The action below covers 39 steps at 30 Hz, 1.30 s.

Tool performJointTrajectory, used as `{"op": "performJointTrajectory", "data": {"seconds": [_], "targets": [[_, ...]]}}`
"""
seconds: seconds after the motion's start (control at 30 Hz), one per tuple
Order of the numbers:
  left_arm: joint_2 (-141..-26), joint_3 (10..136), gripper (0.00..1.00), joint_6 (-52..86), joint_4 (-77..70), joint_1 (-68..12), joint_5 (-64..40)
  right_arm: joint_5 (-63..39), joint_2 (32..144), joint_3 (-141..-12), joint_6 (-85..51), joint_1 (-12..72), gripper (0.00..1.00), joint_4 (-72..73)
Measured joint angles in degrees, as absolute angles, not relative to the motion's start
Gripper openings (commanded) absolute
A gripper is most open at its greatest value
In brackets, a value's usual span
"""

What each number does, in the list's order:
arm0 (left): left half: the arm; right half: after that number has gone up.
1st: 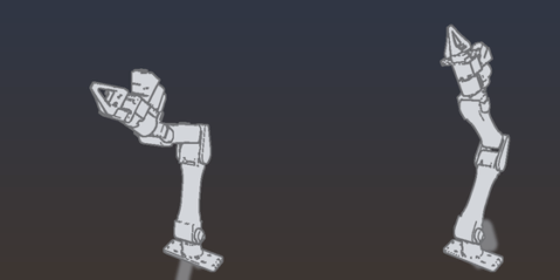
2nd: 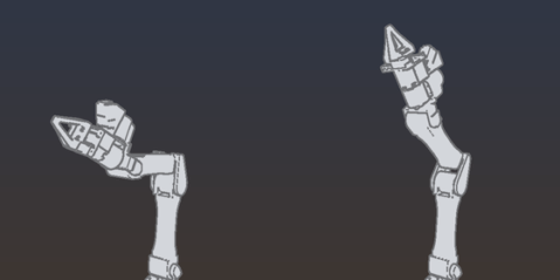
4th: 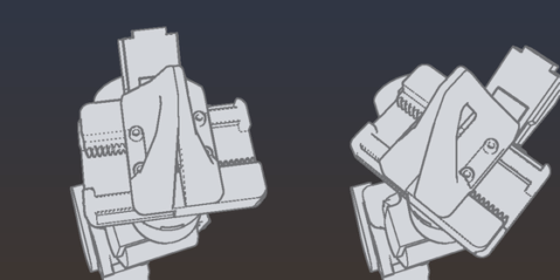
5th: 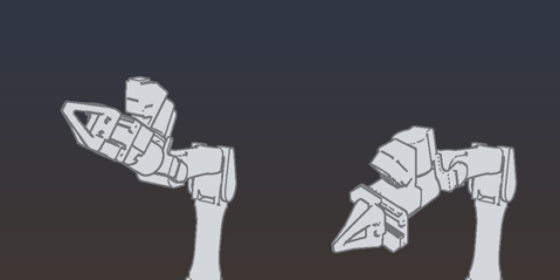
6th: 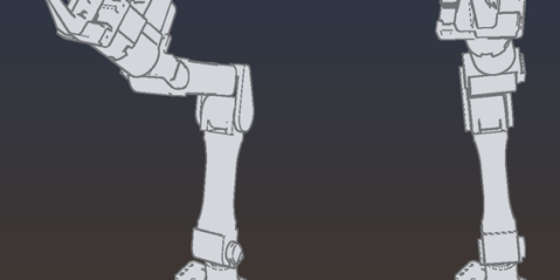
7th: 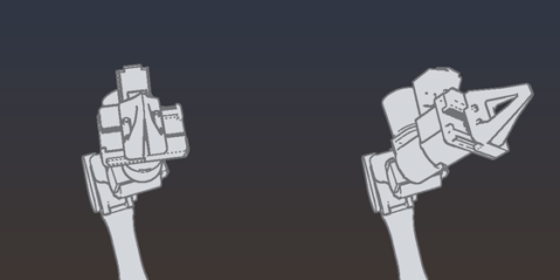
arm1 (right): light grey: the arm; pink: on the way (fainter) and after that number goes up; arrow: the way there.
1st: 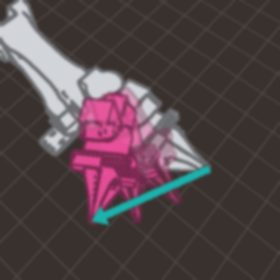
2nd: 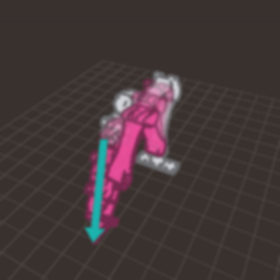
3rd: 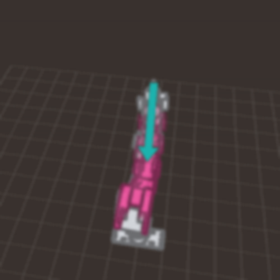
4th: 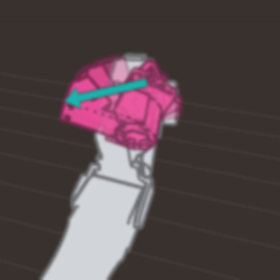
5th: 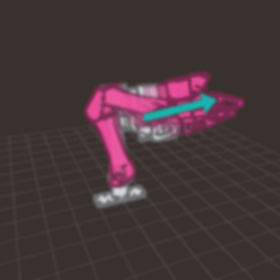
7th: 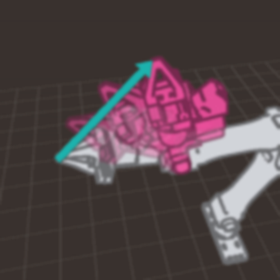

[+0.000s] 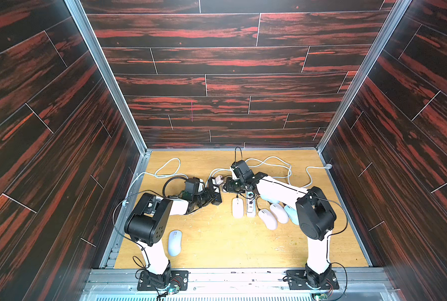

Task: Unplug the wireless mouse
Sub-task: Remove the plug from the socket.

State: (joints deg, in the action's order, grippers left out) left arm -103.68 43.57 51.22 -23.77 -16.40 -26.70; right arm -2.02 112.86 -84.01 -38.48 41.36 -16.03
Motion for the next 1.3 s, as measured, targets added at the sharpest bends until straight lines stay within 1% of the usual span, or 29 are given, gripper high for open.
{"op": "performJointTrajectory", "data": {"seconds": [0.03, 0.07, 0.1, 0.17, 0.27, 0.4, 0.47, 0.53, 0.63, 0.7, 0.8, 0.87, 1.07, 1.13, 1.2, 1.27, 1.3], "targets": [[-103.68, 43.64, 0.18, 51.05, -23.62, -16.40, -26.68, -2.17, 112.07, -83.02, -38.17, 41.39, 0.08, -15.55], [-103.68, 43.72, 0.22, 50.89, -23.49, -16.40, -26.61, -2.28, 111.20, -82.06, -37.78, 41.39, 0.08, -15.33], [-103.68, 43.79, 0.28, 50.76, -23.35, -16.40, -26.57, -2.35, 110.48, -81.38, -37.41, 41.39, 0.08, -15.29], [-103.66, 43.97, 0.44, 50.35, -23.05, -16.40, -26.55, -2.20, 108.62, -79.92, -36.56, 41.39, 0.08, -15.16], [-103.50, 44.07, 0.60, 49.34, -21.19, -16.10, -25.54, -1.54, 106.13, -79.09, -35.38, 41.39, 0.07, -15.46], [-101.38, 44.03, 0.73, 48.18, -19.00, -16.01, -23.99, -0.73, 103.24, -78.26, -33.80, 41.39, 0.05, -15.09], [-99.57, 43.86, 0.77, 47.35, -16.19, -16.01, -22.90, -0.36, 101.84, -77.47, -32.62, 41.39, 0.04, -15.00], [-97.08, 43.70, 0.81, 46.22, -12.99, -16.01, -22.00, 0.47, 100.36, -76.69, -31.18, 41.39, 0.00, -15.07], [-92.47, 43.72, 0.89, 44.27, -8.29, -16.03, -20.62, 1.76, 97.82, -75.53, -28.86, 41.39, 0.00, -15.18], [-88.84, 43.75, 0.93, 42.61, -4.99, -16.03, -19.35, 2.48, 95.37, -74.30, -27.29, 41.39, 0.00, -14.96], [-83.09, 44.71, 0.95, 39.68, 0.56, -16.03, -16.84, 3.11, 90.76, -71.85, -24.86, 41.39, 0.00, -13.65], [-79.81, 46.19, 1.00, 37.65, 3.92, -16.19, -14.83, 3.75, 87.31, -70.06, -23.40, 41.41, 0.00, -11.81], [-72.64, 56.40, 1.00, 28.99, 11.09, -19.40, -7.27, 5.82, 78.30, -66.24, -18.81, 41.41, 0.00, -4.36], [-70.61, 58.35, 1.00, 26.72, 9.50, -20.34, -5.43, 5.89, 77.01, -66.24, -16.58, 41.39, 0.00, -1.39], [-67.68, 57.69, 1.00, 24.77, 5.72, -20.99, -3.55, 6.11, 76.40, -66.28, -13.58, 41.41, 0.00, 1.15], [-65.08, 55.61, 1.00, 22.55, 0.60, -20.99, -2.20, 7.14, 76.69, -67.64, -10.13, 41.41, 0.00, 0.84], [-64.03, 54.52, 0.97, 21.15, -1.78, -20.99, -1.87, 7.84, 77.17, -69.17, -8.51, 41.41, 0.00, -0.47]]}}
